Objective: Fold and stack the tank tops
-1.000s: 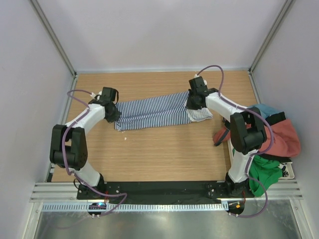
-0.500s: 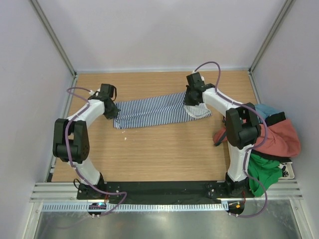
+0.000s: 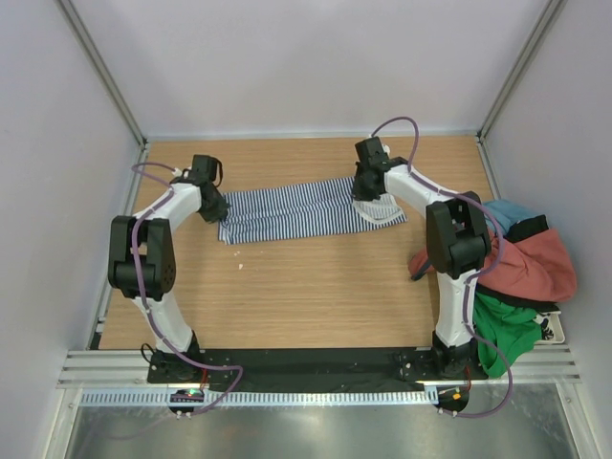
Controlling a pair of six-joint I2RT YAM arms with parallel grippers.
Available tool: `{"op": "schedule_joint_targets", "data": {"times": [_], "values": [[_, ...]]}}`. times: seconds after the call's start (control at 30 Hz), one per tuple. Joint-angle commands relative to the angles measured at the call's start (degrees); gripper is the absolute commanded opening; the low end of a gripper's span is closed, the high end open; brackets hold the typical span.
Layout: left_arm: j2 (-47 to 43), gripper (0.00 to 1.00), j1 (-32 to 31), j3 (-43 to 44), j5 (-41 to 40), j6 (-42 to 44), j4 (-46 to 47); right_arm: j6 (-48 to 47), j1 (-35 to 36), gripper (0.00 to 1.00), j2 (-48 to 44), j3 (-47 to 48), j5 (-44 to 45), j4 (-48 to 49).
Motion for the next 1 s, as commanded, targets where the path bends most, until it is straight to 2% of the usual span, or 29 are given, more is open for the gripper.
{"op": "schedule_joint_targets", "data": {"times": [0.0,0.07,0.13,0.17,0.23,0.33,0.5,0.67,0.8,0.97], "values": [[-0.3,0.09,0.6,2.2,1.3,1.1,2.1,0.0,-0.6,0.14,-0.6,2.5,2.9,0.8],[-0.7,0.10,0.6,2.0,1.4,1.2,2.7,0.2,-0.6,0.14,-0.6,2.7,3.3,1.0],[-1.1,0.18,0.6,2.2,1.3,1.2,2.9,0.4,-0.7,0.19,-0.6,2.8,3.7,1.0],[-1.6,0.25,0.5,2.3,1.2,1.3,2.9,0.4,-0.6,0.24,-0.6,2.7,4.0,1.0],[-2.3,0.44,0.6,2.0,0.7,1.2,2.9,0.4,-0.6,0.41,-1.5,2.3,4.4,1.0],[-5.2,0.51,0.6,1.0,-0.4,1.3,3.1,0.4,-0.7,0.42,-4.8,-0.3,4.1,3.0],[-10.4,0.52,0.6,-0.5,-1.0,1.6,2.4,0.7,-0.6,0.43,-10.3,-6.7,1.4,5.2],[-12.5,0.47,-0.2,-2.6,2.4,1.1,2.4,-0.2,-0.5,0.42,-12.7,-10.8,-1.2,6.6],[-11.9,0.47,-0.7,-4.1,4.2,1.3,2.9,-1.9,-0.5,0.49,-10.1,-8.9,-3.3,5.2],[-10.8,0.46,-0.8,-5.2,5.3,1.9,3.7,-2.8,-0.5,0.48,-6.5,-5.6,-3.9,4.5]]}}
